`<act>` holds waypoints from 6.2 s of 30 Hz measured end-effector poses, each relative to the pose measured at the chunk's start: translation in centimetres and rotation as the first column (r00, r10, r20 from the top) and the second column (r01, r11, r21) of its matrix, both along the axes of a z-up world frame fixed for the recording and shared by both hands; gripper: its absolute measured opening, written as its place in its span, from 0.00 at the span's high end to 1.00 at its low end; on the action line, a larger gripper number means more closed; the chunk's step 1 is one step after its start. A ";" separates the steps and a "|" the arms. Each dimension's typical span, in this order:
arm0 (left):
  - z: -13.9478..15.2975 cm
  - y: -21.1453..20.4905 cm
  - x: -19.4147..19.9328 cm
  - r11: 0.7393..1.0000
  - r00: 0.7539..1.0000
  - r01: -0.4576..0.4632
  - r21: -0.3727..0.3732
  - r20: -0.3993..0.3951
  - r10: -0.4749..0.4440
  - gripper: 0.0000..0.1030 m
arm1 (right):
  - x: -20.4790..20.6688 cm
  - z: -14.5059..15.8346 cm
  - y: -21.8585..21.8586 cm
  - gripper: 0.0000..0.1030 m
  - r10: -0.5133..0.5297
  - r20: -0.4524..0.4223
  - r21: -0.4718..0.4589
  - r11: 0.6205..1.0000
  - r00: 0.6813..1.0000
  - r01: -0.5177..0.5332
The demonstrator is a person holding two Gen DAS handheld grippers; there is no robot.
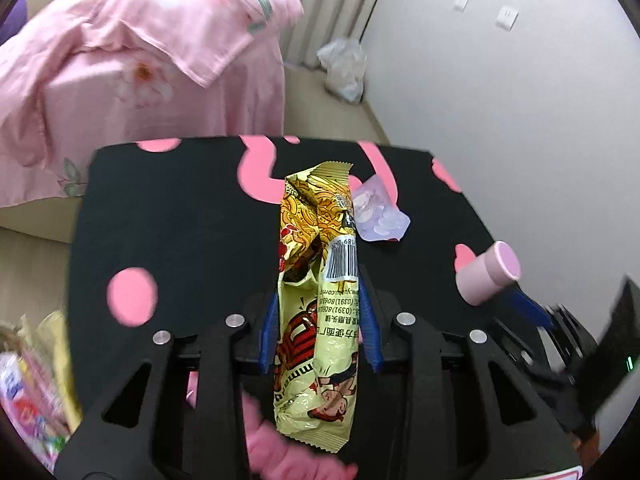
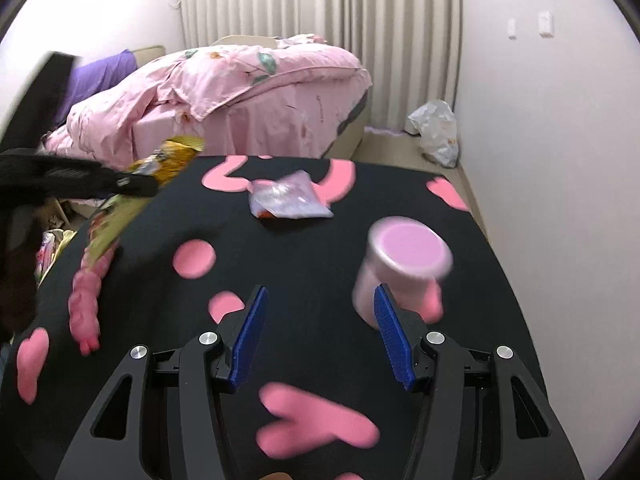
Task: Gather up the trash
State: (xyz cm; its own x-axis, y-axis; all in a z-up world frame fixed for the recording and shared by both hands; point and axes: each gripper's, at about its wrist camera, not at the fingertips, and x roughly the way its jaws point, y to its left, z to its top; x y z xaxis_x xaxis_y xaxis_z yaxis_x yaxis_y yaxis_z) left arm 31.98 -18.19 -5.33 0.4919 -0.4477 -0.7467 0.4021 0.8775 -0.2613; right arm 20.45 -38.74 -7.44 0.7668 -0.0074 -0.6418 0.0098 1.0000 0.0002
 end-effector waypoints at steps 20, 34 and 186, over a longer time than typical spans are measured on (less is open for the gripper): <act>-3.6 14.2 -8.4 0.972 0.979 -0.196 -0.128 -0.075 0.188 0.68 | 17.2 -4.0 3.2 0.49 -0.134 -0.196 0.093 0.984 0.971 0.155; -4.1 14.4 -8.5 0.972 0.981 -0.185 -0.145 -0.078 0.176 0.67 | 15.5 -3.5 3.9 0.95 -0.018 -0.184 0.102 0.994 0.983 0.037; 7.6 17.5 -33.1 0.874 0.827 -0.478 0.089 0.382 0.413 0.13 | -20.1 7.9 18.5 0.62 0.311 0.089 0.049 0.948 0.946 -0.316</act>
